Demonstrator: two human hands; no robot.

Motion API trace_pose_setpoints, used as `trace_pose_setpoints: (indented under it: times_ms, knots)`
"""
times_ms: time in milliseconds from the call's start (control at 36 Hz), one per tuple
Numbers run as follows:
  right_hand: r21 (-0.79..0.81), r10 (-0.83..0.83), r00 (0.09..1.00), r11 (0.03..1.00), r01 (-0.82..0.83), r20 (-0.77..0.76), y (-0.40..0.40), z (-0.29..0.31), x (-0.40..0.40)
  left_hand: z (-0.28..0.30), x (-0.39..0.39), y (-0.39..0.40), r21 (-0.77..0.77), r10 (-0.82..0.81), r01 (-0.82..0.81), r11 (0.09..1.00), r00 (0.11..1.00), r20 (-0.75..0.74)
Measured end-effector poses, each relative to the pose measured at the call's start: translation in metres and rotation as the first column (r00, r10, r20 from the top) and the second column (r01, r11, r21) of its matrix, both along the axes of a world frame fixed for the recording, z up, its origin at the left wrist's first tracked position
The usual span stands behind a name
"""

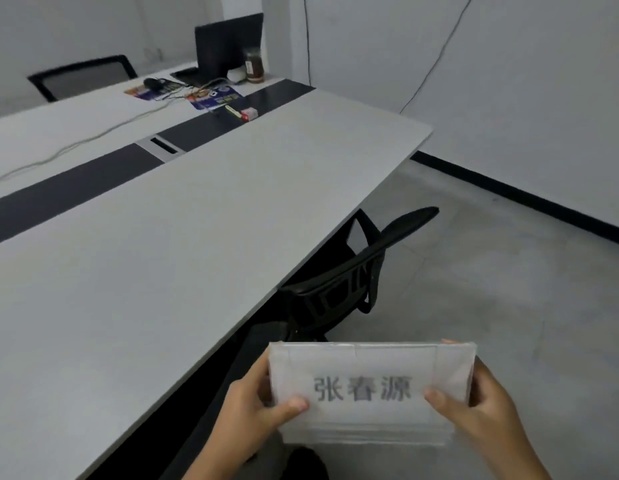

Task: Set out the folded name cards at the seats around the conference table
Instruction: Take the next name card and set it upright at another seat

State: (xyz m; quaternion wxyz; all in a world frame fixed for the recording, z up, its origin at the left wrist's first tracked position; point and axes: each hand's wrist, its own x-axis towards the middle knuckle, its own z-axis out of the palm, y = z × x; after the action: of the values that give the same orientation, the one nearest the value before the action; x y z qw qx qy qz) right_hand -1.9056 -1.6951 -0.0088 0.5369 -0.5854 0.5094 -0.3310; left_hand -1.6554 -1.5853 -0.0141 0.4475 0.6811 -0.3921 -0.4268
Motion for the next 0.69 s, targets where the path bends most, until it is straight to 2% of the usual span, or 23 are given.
trace_pose_setpoints:
  times_ms: [222, 417, 583, 694]
  knots:
    - [-0.062, 0.199, 0.978, 0.979, -0.196, 0.056, -0.119, 0.059, 0.099, 0.021, 0.066, -0.067, -0.029, 0.170, -0.175, 0.984, 0.977, -0.130]
    - [-0.188, 0.390, 0.919, 0.908, -0.375, 0.051, -0.183, 0.091, 0.185, 0.041, 0.127, -0.108, -0.123, 0.406, -0.413, 0.902, 0.910, -0.080]
    - [-0.203, 0.563, 0.825, 0.803, -0.560, -0.046, -0.230, 0.072, 0.269, 0.018, 0.169, -0.136, -0.074, 0.576, -0.578, 0.813, 0.816, -0.041]
    - [-0.144, 0.645, 0.760, 0.747, -0.649, -0.083, -0.253, 0.038, 0.322, -0.003, 0.191, -0.145, -0.024, 0.674, -0.674, 0.738, 0.739, -0.009]
